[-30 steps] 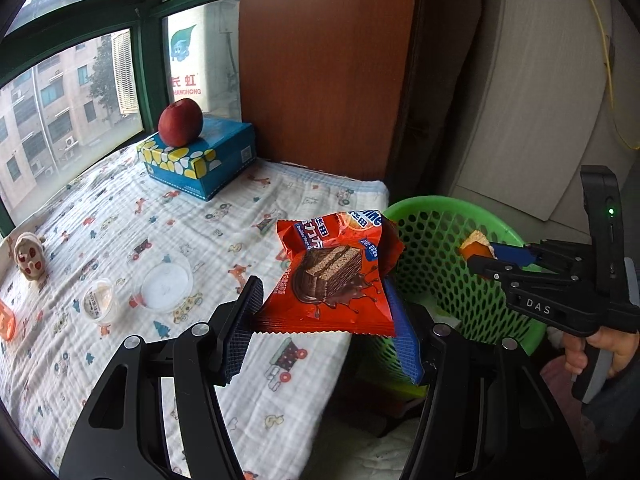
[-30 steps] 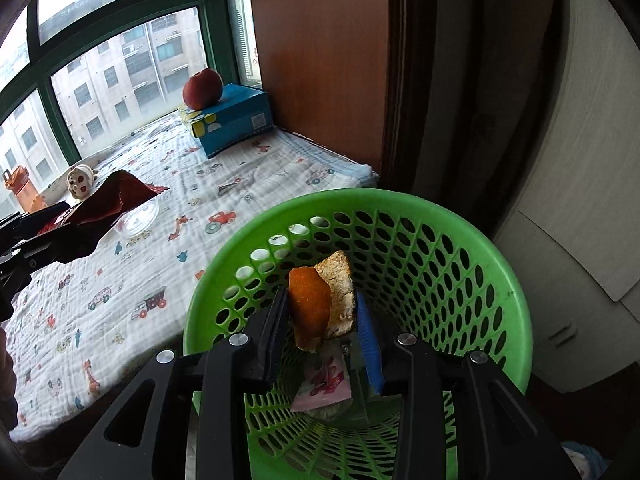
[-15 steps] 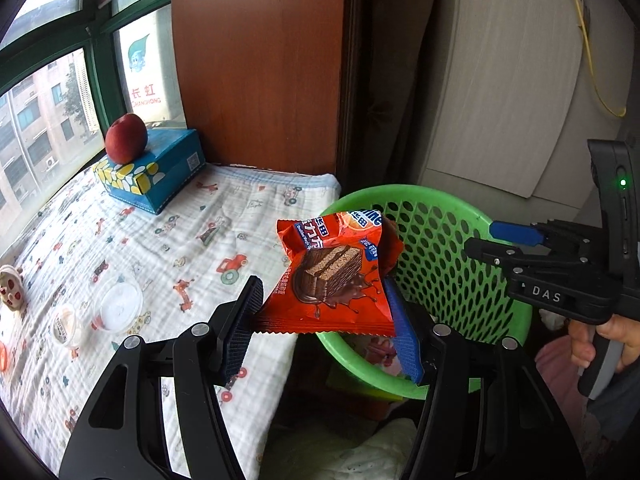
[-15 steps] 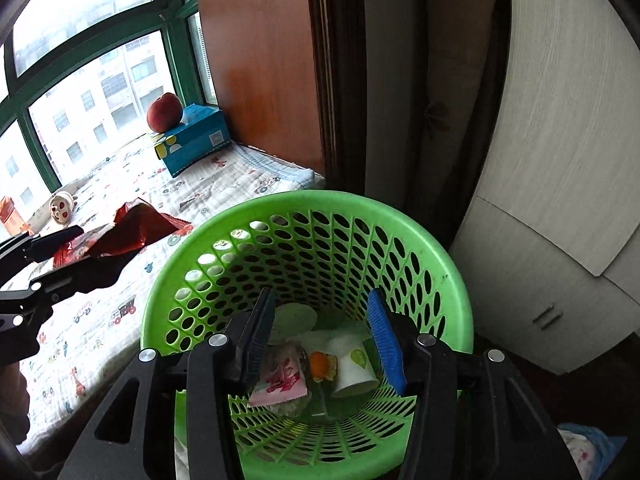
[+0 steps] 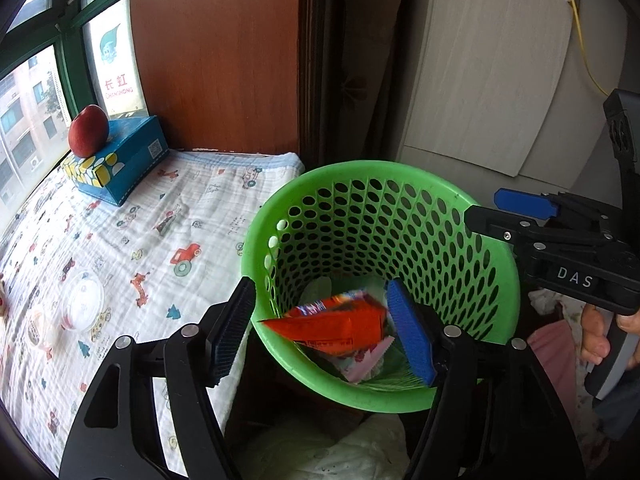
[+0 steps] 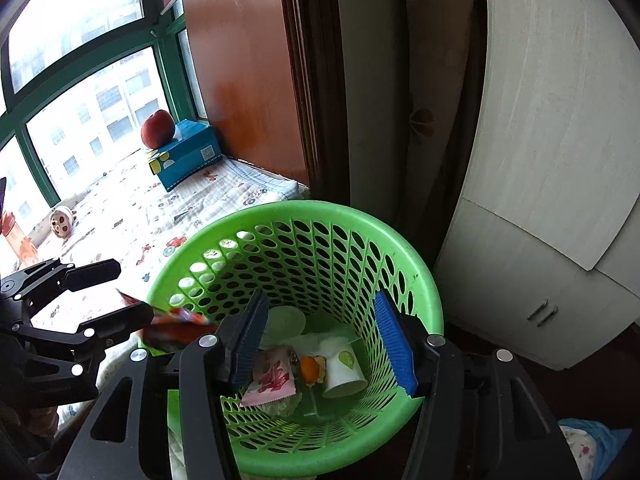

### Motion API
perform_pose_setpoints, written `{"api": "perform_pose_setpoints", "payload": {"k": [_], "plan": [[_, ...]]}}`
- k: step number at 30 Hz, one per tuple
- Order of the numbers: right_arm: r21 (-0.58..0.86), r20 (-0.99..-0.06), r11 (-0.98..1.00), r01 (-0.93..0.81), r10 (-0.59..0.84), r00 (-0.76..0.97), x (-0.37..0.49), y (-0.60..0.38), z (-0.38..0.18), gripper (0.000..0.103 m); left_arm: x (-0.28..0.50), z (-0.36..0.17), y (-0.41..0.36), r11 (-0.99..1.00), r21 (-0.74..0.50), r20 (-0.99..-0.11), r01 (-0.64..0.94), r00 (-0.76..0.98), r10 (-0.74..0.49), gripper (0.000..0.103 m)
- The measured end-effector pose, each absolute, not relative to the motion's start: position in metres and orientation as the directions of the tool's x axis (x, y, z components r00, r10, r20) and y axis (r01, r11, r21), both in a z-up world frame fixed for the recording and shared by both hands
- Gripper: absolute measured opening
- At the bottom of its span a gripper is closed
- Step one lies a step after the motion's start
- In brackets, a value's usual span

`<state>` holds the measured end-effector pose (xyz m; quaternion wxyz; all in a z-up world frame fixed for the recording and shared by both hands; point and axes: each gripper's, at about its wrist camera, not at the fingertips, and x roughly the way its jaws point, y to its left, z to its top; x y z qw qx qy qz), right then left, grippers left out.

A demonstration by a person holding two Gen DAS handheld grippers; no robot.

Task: Collect trash
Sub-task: 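Open both tools over the basket to drop the bread and orange wrapper, then move the left tool to the labeled clear plastic cup and close on it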

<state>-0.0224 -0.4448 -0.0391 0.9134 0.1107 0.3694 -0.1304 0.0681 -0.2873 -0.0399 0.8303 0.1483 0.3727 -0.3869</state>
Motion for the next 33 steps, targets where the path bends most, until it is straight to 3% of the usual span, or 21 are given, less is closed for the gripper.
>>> {"api": "perform_pose_setpoints", "payload": {"k": [17, 33], "plan": [[0.120, -0.693, 0.964, 0.237, -0.089, 0.715, -0.001, -0.408, -0.033, 0.059, 0.090, -0.028, -0.228, 0.762, -0.026, -0.714, 0.647, 0.522, -0.467, 0.076], [0.131, -0.695, 0.988, 0.077, 0.036, 0.718, 0.051, -0.334, -0.028, 0.069, 0.172, -0.038, -0.096, 0.942, -0.001, -0.732, 0.335, 0.641, -0.229, 0.086]]}}
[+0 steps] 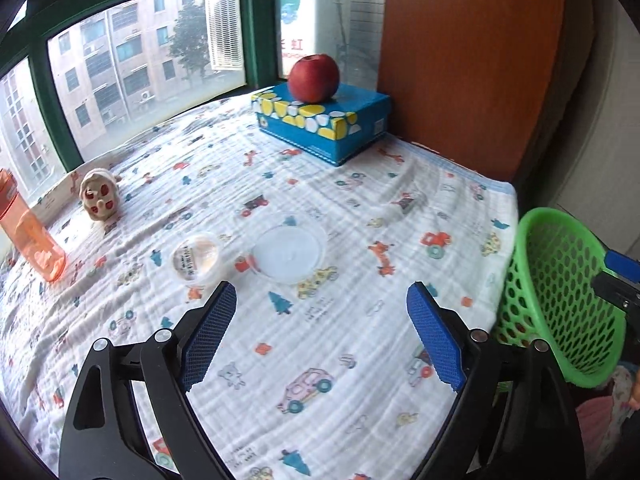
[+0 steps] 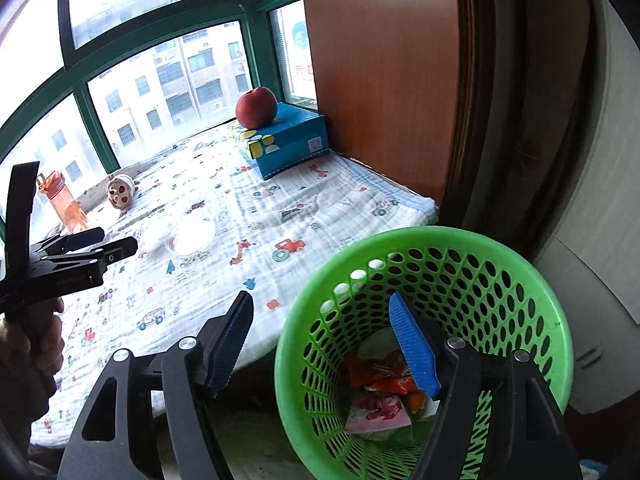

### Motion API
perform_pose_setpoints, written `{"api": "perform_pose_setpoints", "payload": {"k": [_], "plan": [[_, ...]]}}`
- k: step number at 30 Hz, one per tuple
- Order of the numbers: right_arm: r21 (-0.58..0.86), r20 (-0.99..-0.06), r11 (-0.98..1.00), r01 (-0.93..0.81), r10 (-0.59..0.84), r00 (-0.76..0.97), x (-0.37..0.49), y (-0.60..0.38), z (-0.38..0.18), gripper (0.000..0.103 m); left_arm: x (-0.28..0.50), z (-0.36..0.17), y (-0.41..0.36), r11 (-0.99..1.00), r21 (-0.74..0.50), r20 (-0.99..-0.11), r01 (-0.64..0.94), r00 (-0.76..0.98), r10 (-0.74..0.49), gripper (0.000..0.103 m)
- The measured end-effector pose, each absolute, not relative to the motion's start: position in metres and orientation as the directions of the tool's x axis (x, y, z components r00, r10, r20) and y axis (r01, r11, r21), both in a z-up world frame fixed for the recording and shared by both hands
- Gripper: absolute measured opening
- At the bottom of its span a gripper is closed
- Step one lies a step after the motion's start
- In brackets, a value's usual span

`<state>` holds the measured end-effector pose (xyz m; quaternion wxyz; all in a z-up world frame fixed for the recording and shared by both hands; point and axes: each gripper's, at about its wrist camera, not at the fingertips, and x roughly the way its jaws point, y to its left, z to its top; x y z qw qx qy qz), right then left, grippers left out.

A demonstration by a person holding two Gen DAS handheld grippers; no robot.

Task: Collect trash
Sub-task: 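Move the left tool to the labeled clear plastic cup and close on it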

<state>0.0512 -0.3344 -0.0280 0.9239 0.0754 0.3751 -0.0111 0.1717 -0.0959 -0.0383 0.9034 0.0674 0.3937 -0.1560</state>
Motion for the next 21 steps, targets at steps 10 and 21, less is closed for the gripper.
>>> {"api": "perform_pose_setpoints", "payload": {"k": [10, 21], "plan": [[0.142, -0.702, 0.990, -0.011, 0.109, 0.704, 0.090, -0.290, -0.031, 0.073, 0.229, -0.068, -0.033, 0.977, 0.029, -0.773, 0.213, 0.624, -0.113, 0.088], [0.148, -0.739, 0.987, -0.067, 0.155, 0.656, 0.133, -0.256, -0.048, 0.074, 0.275, -0.103, -0.010, 0.979, -0.005, -0.825, 0.204, 0.552, -0.119, 0.088]]}}
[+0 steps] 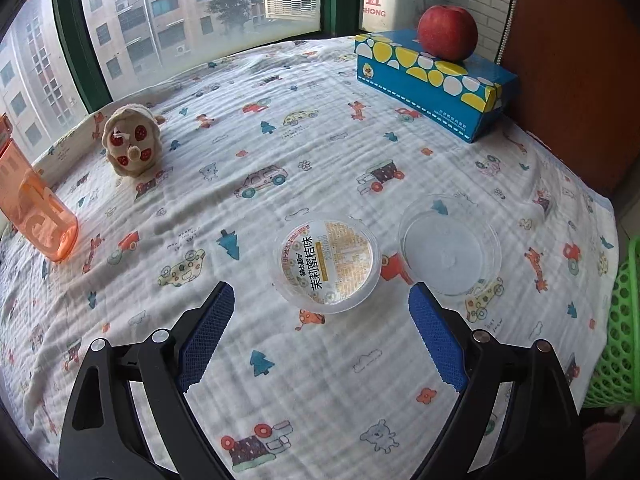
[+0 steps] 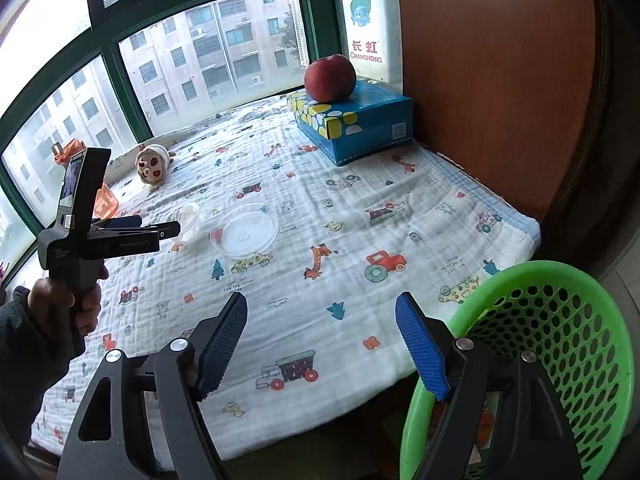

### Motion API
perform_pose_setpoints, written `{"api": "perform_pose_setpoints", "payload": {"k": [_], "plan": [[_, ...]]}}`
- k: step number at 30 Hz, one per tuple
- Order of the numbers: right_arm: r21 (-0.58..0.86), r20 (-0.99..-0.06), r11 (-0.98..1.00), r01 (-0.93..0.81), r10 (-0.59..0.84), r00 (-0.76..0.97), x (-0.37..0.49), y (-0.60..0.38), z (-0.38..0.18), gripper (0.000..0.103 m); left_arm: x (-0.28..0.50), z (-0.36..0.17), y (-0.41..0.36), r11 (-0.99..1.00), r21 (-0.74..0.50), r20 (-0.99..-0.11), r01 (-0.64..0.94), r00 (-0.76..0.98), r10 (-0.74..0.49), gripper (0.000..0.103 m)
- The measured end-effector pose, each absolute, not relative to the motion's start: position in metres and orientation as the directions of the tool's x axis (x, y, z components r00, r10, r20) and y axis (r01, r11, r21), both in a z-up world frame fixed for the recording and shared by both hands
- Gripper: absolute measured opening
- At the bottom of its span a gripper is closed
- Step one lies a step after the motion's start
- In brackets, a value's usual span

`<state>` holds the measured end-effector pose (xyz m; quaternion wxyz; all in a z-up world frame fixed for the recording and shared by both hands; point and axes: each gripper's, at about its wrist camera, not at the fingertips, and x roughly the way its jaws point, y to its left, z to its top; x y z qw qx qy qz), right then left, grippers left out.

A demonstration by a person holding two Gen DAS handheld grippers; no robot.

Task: Collect trash
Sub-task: 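Move the left tool to the labeled clear plastic cup and close on it, then grasp the clear round lid with the right tool while the left holds the cup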

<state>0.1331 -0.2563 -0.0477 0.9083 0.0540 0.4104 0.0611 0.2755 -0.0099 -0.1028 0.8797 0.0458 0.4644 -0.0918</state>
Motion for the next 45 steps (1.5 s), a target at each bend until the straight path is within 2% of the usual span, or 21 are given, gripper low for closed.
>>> {"api": "perform_pose_setpoints", "payload": {"k": [9, 13, 14, 23, 31, 45], "plan": [[0.146, -0.762, 0.985, -0.090, 0.170, 0.625, 0.165, -0.238, -0.062, 0.074, 0.299, -0.124, -0.010, 0.975, -0.013, -0.842, 0.221, 0.524, -0.130, 0.087], [0.138, -0.774, 0.985, -0.104, 0.173, 0.610, 0.176, -0.230, -0.068, 0.074, 0.301, -0.126, -0.011, 0.970, -0.027, -0.835, 0.243, 0.528, -0.155, 0.074], [0.134, -0.776, 0.985, -0.108, 0.172, 0.607, 0.179, -0.228, -0.070, 0.074, 0.300, -0.126, -0.011, 0.966, -0.033, -0.830, 0.255, 0.532, -0.168, 0.068], [0.121, -0.792, 0.980, -0.158, 0.191, 0.580, 0.205, -0.201, -0.081, 0.074, 0.283, -0.107, 0.004, 0.967, -0.016, -0.799, 0.253, 0.578, -0.165, 0.068], [0.125, -0.808, 0.972, -0.198, 0.215, 0.549, 0.239, -0.169, -0.098, 0.084, 0.267, -0.090, 0.023, 0.971, -0.013, -0.783, 0.239, 0.601, -0.159, 0.068], [0.067, -0.853, 0.972, -0.226, 0.173, 0.492, 0.284, -0.131, -0.138, 0.090, 0.261, -0.085, 0.042, 0.975, -0.034, -0.780, 0.219, 0.605, -0.163, 0.068]]}}
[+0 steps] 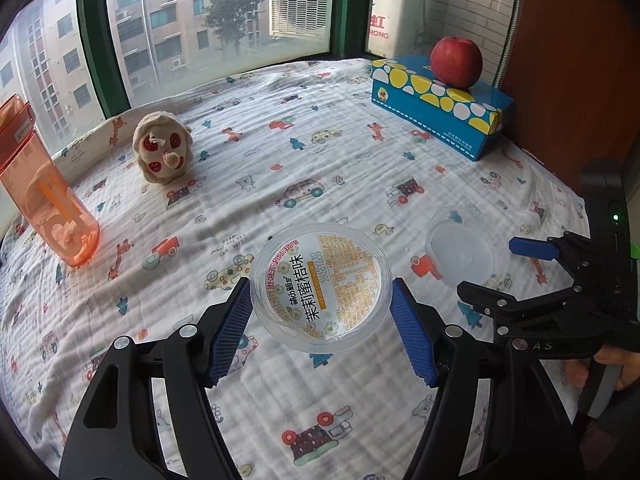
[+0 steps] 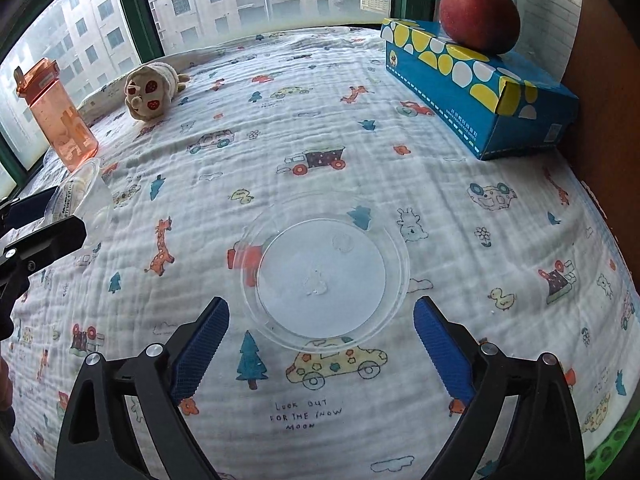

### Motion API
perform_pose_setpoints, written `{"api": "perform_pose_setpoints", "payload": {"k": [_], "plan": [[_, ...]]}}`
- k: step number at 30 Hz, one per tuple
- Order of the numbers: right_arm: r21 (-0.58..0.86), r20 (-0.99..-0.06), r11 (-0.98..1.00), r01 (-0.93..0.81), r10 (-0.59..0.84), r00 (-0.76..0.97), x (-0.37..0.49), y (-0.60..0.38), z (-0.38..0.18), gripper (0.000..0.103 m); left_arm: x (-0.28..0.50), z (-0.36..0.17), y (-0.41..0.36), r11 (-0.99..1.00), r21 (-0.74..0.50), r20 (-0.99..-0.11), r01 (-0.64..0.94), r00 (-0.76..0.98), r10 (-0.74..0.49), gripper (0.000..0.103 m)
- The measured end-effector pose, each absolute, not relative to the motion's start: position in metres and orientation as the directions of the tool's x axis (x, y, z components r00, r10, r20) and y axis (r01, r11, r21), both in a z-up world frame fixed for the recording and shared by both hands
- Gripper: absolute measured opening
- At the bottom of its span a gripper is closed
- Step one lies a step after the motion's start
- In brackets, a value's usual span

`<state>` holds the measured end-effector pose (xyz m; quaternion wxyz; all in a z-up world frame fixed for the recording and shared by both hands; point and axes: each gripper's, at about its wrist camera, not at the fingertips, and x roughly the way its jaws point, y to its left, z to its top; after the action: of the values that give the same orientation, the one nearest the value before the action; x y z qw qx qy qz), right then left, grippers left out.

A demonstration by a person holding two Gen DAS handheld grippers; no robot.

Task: Collect trash
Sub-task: 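Grasp the clear round lid with the right tool while the left holds the cup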

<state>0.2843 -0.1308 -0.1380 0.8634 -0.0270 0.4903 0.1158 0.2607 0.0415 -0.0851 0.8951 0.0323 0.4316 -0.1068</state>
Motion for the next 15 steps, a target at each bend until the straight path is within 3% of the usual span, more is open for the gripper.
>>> {"api": "perform_pose_setpoints", "payload": {"k": [15], "plan": [[0.057, -0.858, 0.976, -0.210, 0.156, 0.490, 0.296, -0.123, -0.145, 0.088, 0.262, -0.094, 0.046, 0.977, -0.049, -0.789, 0.207, 0.592, -0.165, 0.068]]}}
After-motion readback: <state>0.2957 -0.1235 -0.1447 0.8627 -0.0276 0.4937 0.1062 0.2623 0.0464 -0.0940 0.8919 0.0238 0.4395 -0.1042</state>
